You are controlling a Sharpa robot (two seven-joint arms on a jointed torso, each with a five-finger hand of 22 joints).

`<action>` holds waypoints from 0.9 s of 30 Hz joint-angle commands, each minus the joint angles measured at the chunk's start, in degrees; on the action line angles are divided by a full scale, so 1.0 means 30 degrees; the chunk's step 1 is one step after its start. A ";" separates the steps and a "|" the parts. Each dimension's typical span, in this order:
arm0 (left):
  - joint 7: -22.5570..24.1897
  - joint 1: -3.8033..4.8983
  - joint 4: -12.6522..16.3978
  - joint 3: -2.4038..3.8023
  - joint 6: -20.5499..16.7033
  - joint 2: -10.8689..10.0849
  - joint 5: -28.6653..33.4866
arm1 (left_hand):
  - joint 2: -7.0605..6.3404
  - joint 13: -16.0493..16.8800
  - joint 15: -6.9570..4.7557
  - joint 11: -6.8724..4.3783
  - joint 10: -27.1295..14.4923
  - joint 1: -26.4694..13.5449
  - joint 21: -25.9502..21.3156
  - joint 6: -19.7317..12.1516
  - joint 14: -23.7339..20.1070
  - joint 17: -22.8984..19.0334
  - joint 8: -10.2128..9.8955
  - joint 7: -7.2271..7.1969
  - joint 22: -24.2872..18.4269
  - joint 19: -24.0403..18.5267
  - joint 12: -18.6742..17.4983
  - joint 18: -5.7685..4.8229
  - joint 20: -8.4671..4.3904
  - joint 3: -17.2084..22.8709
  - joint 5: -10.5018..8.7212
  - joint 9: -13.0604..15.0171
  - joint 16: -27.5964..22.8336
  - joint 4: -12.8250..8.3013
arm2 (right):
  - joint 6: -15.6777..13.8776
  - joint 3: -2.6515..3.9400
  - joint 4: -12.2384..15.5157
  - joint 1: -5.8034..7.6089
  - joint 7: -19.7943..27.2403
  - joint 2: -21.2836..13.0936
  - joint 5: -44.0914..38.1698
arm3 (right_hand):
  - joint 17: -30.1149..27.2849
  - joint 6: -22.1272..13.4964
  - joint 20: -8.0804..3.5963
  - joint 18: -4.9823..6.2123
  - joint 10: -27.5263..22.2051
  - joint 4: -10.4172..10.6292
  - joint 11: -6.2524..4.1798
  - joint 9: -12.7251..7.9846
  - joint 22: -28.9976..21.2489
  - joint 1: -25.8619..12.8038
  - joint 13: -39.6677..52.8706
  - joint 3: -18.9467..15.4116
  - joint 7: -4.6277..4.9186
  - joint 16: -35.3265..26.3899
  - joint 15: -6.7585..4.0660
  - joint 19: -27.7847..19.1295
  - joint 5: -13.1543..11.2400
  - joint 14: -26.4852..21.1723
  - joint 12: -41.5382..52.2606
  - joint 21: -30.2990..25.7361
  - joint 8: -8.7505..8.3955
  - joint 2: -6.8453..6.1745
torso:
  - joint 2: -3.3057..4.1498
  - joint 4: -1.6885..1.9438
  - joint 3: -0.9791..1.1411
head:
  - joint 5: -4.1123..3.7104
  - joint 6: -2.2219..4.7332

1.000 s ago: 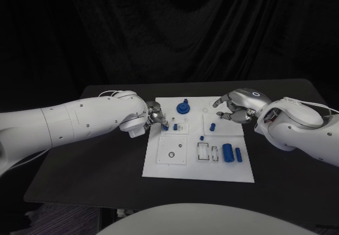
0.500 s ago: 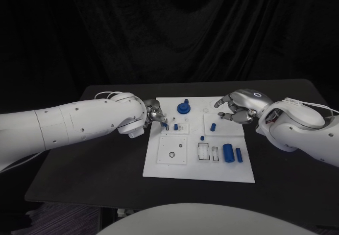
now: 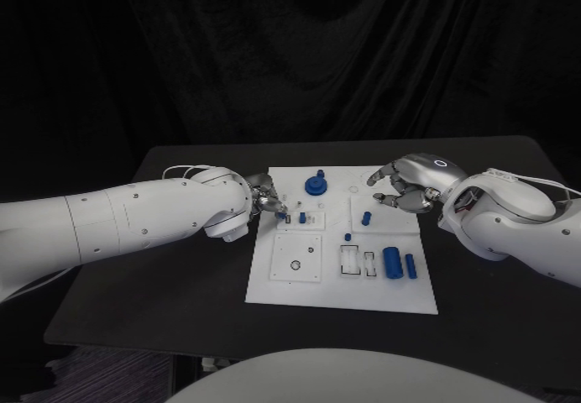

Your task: Assemble the parts on the task board

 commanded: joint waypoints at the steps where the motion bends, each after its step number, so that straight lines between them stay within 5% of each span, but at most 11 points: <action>1: -0.0014 -0.0138 -0.0019 0.0012 -0.0837 0.0076 -0.0116 | 0.0084 0.5018 -0.0191 -0.0153 0.1990 -0.0136 0.0106 0.0496 0.1995 0.5028 0.0138 -0.0620 0.3455 0.0243 0.0066 0.0026 -0.0019 -0.0040 -0.0118 0.0592 0.0049 0.0207 | 0.0091 0.0013 0.0009 -0.0050 -0.0257 -0.0015 -0.0029 | 0.1126 0.0046 0.0026 0.0133 -0.0105 -0.0002 0.0055 -0.0036 0.3476 0.0103 0.1581 0.0153 0.0026 -0.0110 -0.0003 -0.0024 -0.0081 0.0954 -0.0096 -0.0085 0.0058 -0.0052 | -0.0023 -0.0027 0.0034 | 0.0006 -0.0004; 27: 0.0211 -0.0564 -0.0111 0.0013 -0.1187 0.0295 -0.0118 | 0.0123 0.5018 -0.0255 -0.0218 0.1990 -0.0228 0.0203 0.0575 0.1995 0.5028 0.0247 -0.0687 0.3484 0.0355 0.0066 0.0003 -0.0078 -0.0115 -0.0087 0.0737 0.0049 0.0445 | 0.0091 0.0013 -0.0002 -0.0052 -0.0277 -0.0006 -0.0029 | 0.1126 0.0046 0.0026 0.0133 -0.0105 -0.0002 0.0055 -0.0036 0.3476 0.0103 0.1581 0.0153 0.0026 -0.0110 -0.0003 -0.0024 -0.0081 0.0954 -0.0096 -0.0085 0.0058 -0.0052 | 0.0032 0.0000 -0.0029 | -0.0043 -0.0004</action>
